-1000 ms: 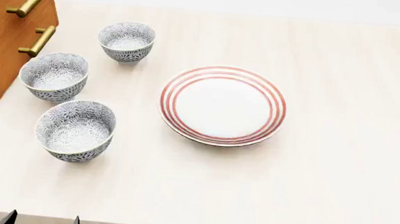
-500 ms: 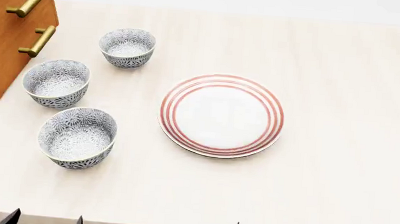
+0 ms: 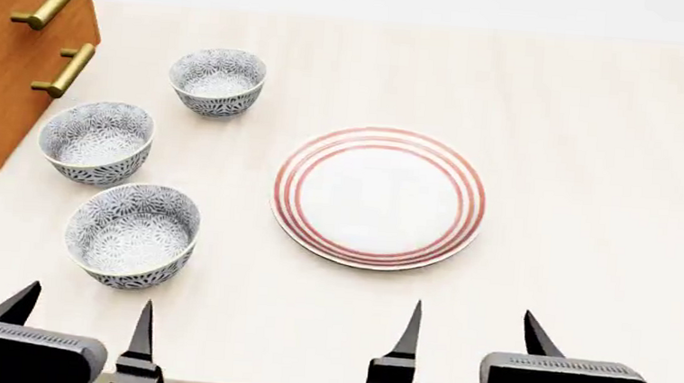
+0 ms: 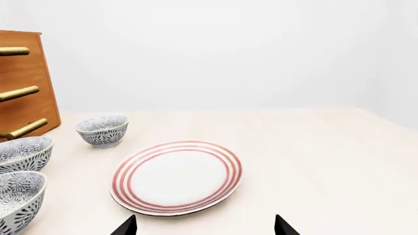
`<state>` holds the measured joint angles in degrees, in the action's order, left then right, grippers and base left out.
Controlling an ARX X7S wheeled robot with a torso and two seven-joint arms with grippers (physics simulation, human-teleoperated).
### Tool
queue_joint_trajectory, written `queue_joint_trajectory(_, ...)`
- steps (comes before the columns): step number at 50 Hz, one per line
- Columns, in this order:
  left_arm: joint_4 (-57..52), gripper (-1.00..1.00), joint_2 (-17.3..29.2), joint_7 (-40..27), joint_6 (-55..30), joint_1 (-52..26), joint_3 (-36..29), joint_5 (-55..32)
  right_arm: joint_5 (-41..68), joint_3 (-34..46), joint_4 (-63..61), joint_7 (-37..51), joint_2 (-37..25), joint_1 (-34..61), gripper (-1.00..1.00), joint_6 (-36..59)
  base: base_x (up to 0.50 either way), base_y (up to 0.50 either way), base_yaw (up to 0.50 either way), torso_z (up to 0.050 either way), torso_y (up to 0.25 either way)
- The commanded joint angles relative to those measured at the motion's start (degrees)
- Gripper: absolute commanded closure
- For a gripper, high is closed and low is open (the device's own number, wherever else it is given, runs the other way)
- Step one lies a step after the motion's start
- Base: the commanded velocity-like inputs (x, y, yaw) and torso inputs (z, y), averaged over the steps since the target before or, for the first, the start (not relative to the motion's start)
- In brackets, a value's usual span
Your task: Put the bowl at the front on the plate.
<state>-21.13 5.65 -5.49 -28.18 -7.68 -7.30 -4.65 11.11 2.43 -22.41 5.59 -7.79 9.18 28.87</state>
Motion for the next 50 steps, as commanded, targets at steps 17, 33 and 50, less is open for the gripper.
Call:
queue_joint_trajectory(17, -8.3, -1.00, 1.2, -0.8, -13.9, -11.9, -3.1, -2.3, 1.8, 1.3, -8.8, 0.8, -4.6, 11.4, -1.00, 12.6, 0.00, 0.00, 0.00, 0.000, 0.000)
queue_joint_trajectory(33, -11.9, -1.00, 1.3, -1.3, -22.5, -22.3, -4.1, -4.0, 2.9, 1.6, -9.5, 1.1, -5.7, 20.4, -1.00, 17.9, 0.00, 0.00, 0.00, 0.000, 0.000)
queue_joint_trajectory(50, -12.3, -1.00, 2.0, -1.5, -23.4, -26.9, -5.2, -4.4, 4.2, 0.5, -13.7, 1.4, -7.7, 27.1, -1.00, 23.4, 0.00, 0.00, 0.00, 0.000, 0.000)
